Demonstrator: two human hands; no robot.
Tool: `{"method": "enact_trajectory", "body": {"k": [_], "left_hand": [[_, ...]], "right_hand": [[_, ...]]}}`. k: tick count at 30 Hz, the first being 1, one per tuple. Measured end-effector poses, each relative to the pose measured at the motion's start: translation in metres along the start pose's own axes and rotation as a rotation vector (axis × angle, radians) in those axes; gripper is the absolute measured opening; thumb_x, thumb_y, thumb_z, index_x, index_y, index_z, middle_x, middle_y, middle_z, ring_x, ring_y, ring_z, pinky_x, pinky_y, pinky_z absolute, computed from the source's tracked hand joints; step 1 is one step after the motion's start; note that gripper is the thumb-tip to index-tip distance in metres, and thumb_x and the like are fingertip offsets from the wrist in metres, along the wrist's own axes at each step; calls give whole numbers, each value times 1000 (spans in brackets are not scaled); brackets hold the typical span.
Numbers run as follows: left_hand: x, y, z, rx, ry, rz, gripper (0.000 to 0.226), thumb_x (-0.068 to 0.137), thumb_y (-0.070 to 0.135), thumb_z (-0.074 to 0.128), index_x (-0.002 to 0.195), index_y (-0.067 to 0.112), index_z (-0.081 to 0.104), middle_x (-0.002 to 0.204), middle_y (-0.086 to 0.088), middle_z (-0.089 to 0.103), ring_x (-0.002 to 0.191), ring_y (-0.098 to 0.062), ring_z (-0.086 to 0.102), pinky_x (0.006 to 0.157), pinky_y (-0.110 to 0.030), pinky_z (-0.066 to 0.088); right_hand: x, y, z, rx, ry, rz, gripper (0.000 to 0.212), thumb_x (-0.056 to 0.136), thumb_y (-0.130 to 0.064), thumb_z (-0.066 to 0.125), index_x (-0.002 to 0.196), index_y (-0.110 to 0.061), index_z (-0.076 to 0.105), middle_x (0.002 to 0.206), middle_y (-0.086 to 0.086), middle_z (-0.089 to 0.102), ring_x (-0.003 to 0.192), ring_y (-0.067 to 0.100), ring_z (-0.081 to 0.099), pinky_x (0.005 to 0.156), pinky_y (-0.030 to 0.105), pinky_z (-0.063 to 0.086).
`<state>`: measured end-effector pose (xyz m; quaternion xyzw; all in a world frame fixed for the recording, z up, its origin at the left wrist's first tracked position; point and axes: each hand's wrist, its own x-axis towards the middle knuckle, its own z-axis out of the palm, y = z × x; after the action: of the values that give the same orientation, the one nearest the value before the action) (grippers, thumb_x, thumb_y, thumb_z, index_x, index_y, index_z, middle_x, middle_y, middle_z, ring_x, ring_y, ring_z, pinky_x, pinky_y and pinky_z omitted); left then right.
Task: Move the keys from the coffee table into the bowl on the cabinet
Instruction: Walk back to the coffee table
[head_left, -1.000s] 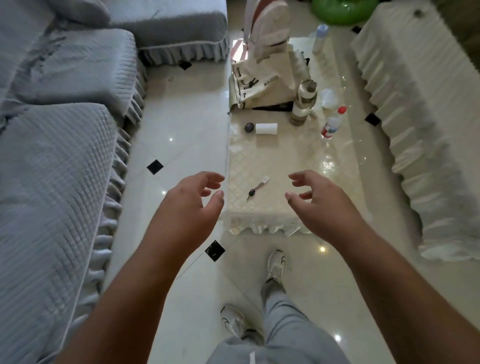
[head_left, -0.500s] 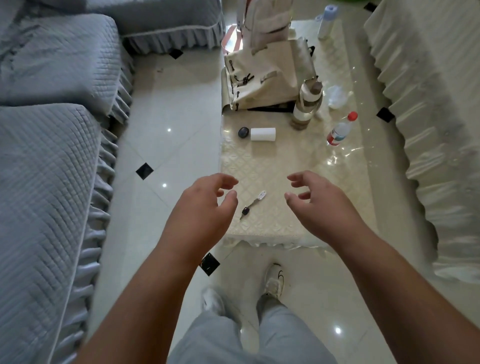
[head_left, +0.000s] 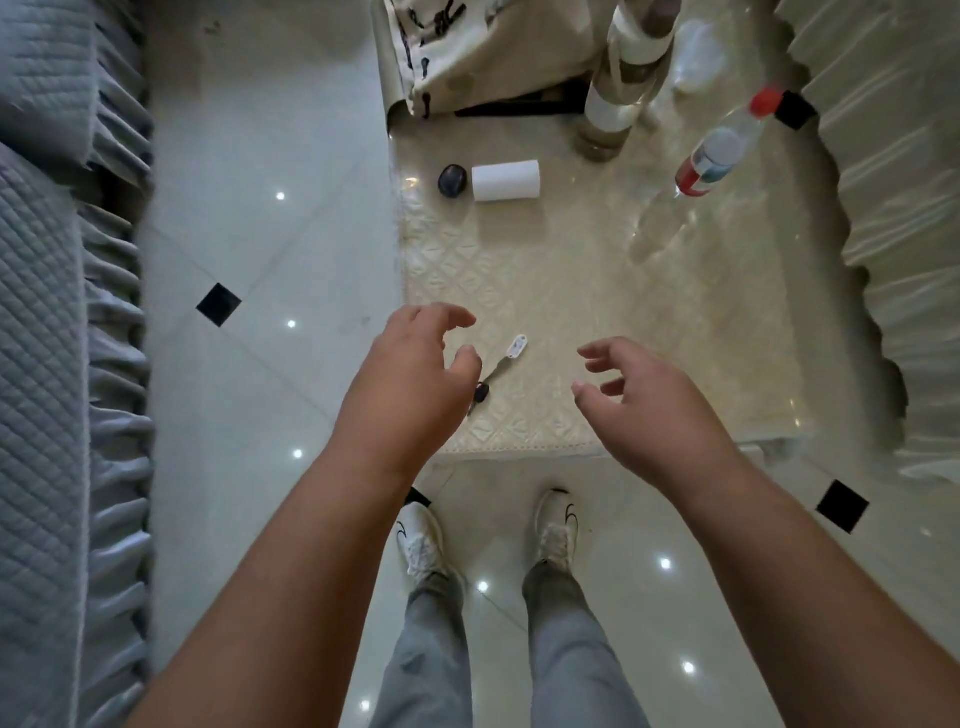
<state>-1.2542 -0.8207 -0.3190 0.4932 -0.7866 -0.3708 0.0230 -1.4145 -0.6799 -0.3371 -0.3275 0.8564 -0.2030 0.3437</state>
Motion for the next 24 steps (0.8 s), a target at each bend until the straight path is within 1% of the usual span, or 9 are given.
{"method": "enact_trajectory", "body": {"k": [2, 5, 11, 15, 17, 19, 20, 22, 24], "left_hand": [[11, -19, 16, -5, -28, -33, 33, 90, 35, 52, 122, 35, 58, 123, 15, 55, 106, -2, 56, 89, -29, 49], [27, -46, 44, 12, -76, -77, 36, 89, 34, 53, 125, 34, 57, 126, 13, 55, 111, -7, 55, 93, -32, 48], [51, -94, 97, 26, -109, -141, 38, 89, 35, 52, 126, 32, 56, 128, 11, 54, 114, -11, 54, 95, -38, 48], [67, -114, 124, 38, -152, -175, 37, 89, 35, 50, 126, 32, 57, 128, 10, 55, 115, -12, 54, 94, -41, 48], [75, -124, 136, 31, -155, -196, 37, 89, 33, 50, 126, 31, 57, 128, 9, 56, 115, -13, 54, 95, -41, 47], [84, -132, 148, 13, -154, -214, 38, 89, 32, 50, 126, 30, 56, 127, 10, 57, 114, -12, 54, 95, -40, 47], [90, -137, 153, 12, -151, -217, 39, 89, 31, 50, 127, 30, 56, 126, 11, 57, 113, -12, 54, 94, -40, 47], [102, -146, 163, 16, -127, -215, 39, 89, 31, 49, 127, 30, 55, 125, 12, 57, 113, -11, 54, 93, -41, 48], [112, -155, 174, 26, -110, -211, 39, 89, 30, 49, 127, 30, 56, 124, 12, 57, 112, -11, 54, 92, -41, 48]], "right_hand": [[16, 11, 18, -16, -12, 14, 35, 90, -38, 59, 125, -35, 56, 119, -14, 60, 94, 6, 59, 78, 32, 49], [41, 27, 44, -50, -22, 29, 35, 90, -38, 59, 125, -34, 58, 120, -14, 60, 94, 6, 60, 76, 30, 46], [83, 53, 98, -107, -73, 42, 33, 90, -37, 58, 123, -34, 59, 120, -14, 61, 103, 8, 59, 83, 32, 48], [111, 67, 128, -146, -106, 31, 37, 91, -33, 57, 128, -31, 58, 125, -11, 60, 105, 10, 58, 85, 32, 47], [127, 74, 144, -189, -112, 21, 42, 92, -30, 57, 133, -29, 56, 131, -7, 57, 115, 15, 54, 90, 32, 45], [142, 82, 159, -253, -101, 11, 47, 92, -26, 56, 139, -28, 52, 138, -4, 52, 127, 21, 43, 94, 33, 39], [151, 85, 166, -276, -87, 9, 50, 92, -25, 56, 141, -28, 50, 140, -3, 50, 129, 24, 39, 96, 34, 37], [170, 89, 178, -300, -54, -4, 52, 92, -24, 56, 143, -26, 48, 142, 0, 49, 130, 27, 37, 101, 39, 36], [187, 93, 190, -309, -5, -2, 52, 92, -25, 56, 144, -24, 48, 142, 2, 48, 128, 30, 36, 101, 40, 36]]}}
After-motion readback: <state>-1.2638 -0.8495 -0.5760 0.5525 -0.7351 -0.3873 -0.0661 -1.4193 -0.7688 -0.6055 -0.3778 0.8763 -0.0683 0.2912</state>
